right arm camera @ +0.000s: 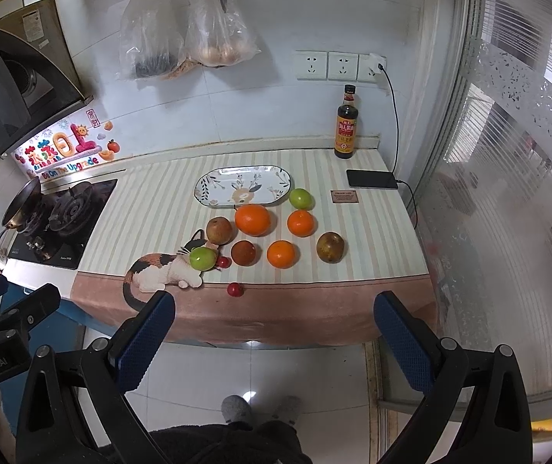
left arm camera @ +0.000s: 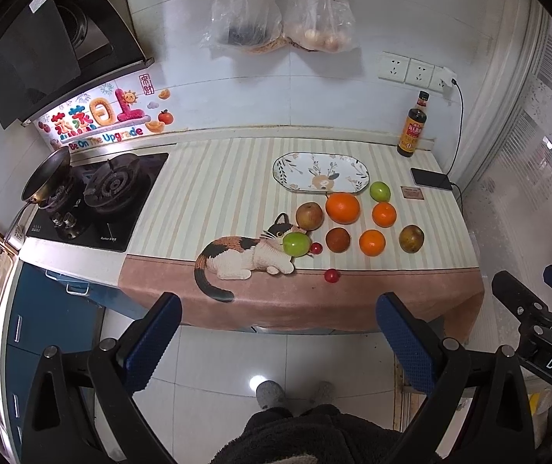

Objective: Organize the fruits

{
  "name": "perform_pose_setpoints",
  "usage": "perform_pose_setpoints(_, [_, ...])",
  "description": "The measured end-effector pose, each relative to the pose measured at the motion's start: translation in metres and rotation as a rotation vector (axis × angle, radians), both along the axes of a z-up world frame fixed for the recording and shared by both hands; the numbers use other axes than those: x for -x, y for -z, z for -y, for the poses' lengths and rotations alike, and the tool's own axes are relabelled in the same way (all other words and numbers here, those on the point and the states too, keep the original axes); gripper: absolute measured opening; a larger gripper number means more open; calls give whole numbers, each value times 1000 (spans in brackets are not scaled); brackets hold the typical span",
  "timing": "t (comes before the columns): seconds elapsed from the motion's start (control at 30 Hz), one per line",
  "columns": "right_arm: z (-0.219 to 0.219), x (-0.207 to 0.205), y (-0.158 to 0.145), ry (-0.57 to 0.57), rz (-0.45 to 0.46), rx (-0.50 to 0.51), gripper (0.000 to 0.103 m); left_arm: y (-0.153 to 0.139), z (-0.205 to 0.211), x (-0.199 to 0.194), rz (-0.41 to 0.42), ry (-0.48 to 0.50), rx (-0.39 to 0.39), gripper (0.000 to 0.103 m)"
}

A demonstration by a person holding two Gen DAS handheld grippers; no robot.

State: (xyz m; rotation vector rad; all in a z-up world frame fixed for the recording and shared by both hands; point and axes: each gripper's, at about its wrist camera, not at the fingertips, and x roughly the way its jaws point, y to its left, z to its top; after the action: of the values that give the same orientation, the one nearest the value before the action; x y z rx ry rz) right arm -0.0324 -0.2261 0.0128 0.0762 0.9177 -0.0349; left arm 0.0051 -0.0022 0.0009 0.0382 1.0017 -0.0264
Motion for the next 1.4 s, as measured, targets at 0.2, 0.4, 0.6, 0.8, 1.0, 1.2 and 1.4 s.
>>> perform_pose_setpoints(0.2, [0,0,0,0,-1,0,103,-1,0,0,-1,3,-1,103])
perform_pose_setpoints(0.4, [-1,1,1,-3,-2,-3,103,-1,1,0,0,1,-2,103])
perform_pose_setpoints(0.6, [-5,4,2,-10,0,-4,103,-1,-1,0,2,1,-1,103])
perform_pose_setpoints(0.8, [-11,4,3,-9,-1,-12,103,-1,0,0,1,2,-1,103])
perform_pose_setpoints(1.0, [-9,-1,8,20,14,-78,103,4,-10,-8,62,-11,-8,103])
perform_pose_setpoints(1.2, [-9,-17,24,54,118,-137,103,20,-30,-44,122,-39,-43,103])
perform_pose_setpoints(1.4, [-5,-58,61,104,39,-145,103,60,-32,-103,53,-29,-53,103])
